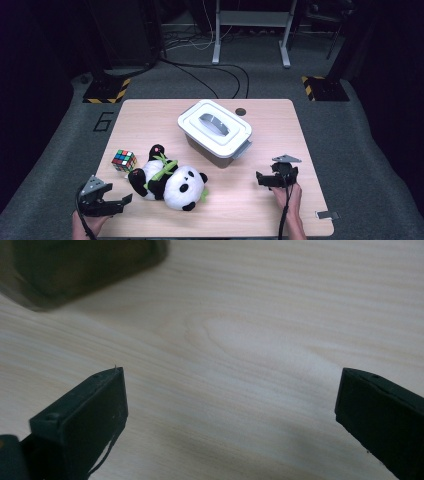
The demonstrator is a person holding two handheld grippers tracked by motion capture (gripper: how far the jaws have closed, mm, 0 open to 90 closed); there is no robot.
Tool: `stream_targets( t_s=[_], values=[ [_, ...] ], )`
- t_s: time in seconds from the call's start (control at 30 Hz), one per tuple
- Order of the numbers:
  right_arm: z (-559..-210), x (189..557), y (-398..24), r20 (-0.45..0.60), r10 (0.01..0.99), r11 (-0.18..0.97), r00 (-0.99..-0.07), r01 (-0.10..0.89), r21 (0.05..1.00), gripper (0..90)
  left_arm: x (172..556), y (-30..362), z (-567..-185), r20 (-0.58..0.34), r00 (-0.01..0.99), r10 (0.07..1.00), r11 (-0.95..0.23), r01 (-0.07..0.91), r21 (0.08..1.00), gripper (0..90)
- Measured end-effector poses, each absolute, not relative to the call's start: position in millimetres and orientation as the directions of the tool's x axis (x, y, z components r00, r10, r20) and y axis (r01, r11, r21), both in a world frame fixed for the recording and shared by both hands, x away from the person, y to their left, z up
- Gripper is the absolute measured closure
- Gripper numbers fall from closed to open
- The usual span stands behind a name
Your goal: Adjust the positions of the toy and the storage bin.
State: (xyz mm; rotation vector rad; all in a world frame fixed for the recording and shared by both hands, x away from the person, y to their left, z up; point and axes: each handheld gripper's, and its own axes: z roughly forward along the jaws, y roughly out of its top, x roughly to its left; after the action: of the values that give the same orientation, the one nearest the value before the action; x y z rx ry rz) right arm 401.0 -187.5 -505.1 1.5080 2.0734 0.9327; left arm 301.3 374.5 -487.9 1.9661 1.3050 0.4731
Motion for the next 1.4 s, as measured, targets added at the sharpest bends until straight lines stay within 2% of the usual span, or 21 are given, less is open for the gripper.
stream_targets(
  t_s=[0.17,0.27,0.33,0.67,0.93,1.23,1.4],
  values=[
    [-477.4,397.8,-183.9,0.047,0.926,0.220,-0.374,0.636,0.739,0.3,306.6,366.8,-511.3,-0.043,0.415,0.909,-0.278,0.679,0.679,8.0],
    [-453.4,396.7,-176.8,0.023,0.905,0.268,-0.426,0.610,0.746,0.4,309.1,364.0,-521.5,-0.034,0.403,0.914,-0.277,0.684,0.675,7.2],
    [-442.3,397.0,-171.9,0.004,0.889,0.301,-0.458,0.591,0.749,0.7,310.5,362.8,-524.2,0.003,0.420,0.908,-0.317,0.681,0.661,5.3],
    [-391.7,418.3,-130.4,-0.038,0.811,0.408,-0.583,0.518,0.752,0.0,310.9,364.2,-531.7,-0.008,0.404,0.915,-0.277,0.642,0.715,1.0],
    [-382.1,452.2,-89.7,-0.085,0.743,0.500,-0.664,0.467,0.729,0.0,313.3,364.6,-531.5,-0.005,0.382,0.924,-0.265,0.651,0.711,0.6],
    [-379.3,482.2,-62.5,-0.108,0.704,0.548,-0.702,0.441,0.711,0.1,313.3,364.3,-531.9,-0.003,0.378,0.926,-0.263,0.649,0.714,0.3],
    [-374.8,494.8,-49.2,-0.125,0.683,0.573,-0.720,0.421,0.703,9.9,313.1,364.7,-532.0,-0.006,0.375,0.927,-0.259,0.650,0.715,0.5]
  ],
)
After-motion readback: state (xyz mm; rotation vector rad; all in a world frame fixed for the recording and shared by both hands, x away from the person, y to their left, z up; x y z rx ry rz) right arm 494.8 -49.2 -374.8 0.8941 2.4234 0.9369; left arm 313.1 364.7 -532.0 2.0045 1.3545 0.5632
